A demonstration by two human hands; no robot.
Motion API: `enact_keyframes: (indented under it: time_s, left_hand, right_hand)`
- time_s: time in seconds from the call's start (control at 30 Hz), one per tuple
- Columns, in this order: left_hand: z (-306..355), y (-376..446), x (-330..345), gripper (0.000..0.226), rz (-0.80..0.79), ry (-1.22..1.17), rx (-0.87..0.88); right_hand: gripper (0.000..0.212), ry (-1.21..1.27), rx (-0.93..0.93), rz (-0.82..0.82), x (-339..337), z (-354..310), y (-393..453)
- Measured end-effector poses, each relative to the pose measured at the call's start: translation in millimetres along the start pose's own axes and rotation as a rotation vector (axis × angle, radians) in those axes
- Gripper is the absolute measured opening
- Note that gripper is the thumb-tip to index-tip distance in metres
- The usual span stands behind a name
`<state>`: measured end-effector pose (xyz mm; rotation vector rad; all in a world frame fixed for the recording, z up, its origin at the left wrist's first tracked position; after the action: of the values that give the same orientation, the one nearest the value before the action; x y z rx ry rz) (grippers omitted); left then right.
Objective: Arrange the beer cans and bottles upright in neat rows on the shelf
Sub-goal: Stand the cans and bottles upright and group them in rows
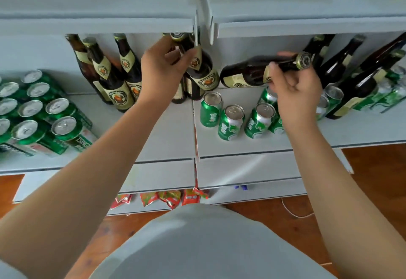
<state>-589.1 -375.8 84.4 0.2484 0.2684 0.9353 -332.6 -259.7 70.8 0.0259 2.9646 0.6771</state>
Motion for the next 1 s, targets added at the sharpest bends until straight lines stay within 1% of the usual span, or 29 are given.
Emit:
enact_keyframes:
  time_s: [0.07,0.17,0.3,0.37,0.43,0.5,0.57,0.67,0.87,1.0]
  left_hand:
    - [3,-14,-26,0.018,0.015,-0.044,0.021]
    - [6,-30,-65,0.014,0.065,-0.061,0.037]
    - [15,-39,-112,0.023,0.123,-0.032,0.051]
    - [15,-39,-131,0.023,0.135,-0.005,0.054]
    - [5,-37,-144,0.019,0.128,0.067,0.037]
    - [-13,-32,-154,0.016,0.117,0.153,0.007]
    - [-34,-25,-160,0.019,0.116,0.216,-0.03]
    - [-58,-16,-162,0.023,0.116,0.302,-0.071]
    - [-81,9,-161,0.026,0.142,0.492,-0.09]
    - [-86,30,-158,0.03,0.151,0.589,-0.089]
  right_hand:
    - [0.025,0.084,-0.007,-0.034,7,-12,-23]
    - [0.023,0.153,-0.026,-0.079,24,-28,-49]
    - [0.03,0.134,-0.055,-0.145,56,-47,-63]
    - [0.028,0.052,-0.112,-0.212,81,-58,-69]
    - [0.025,-0.026,-0.153,-0.296,113,-60,-78]
    - [0.023,-0.092,-0.164,-0.375,146,-56,-89]
    - [0.024,-0.159,-0.197,-0.422,176,-52,-96]
    - [0.027,-0.265,-0.252,-0.467,211,-49,-99]
    - [0.045,-0.552,-0.26,-0.505,261,-31,-84]
    - [0.046,-0.609,-0.228,-0.521,273,-24,-74]
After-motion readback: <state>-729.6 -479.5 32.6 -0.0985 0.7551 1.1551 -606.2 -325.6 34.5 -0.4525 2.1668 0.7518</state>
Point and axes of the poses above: each hand's wrist, its own y-axis towards the middle knuckle, its own x-axis out of the palm, z = x × y, the point moved 7 cm from there along y, towards the middle knuckle, and after that the axes turned 11 degrees about z, right-handed, at the moved point
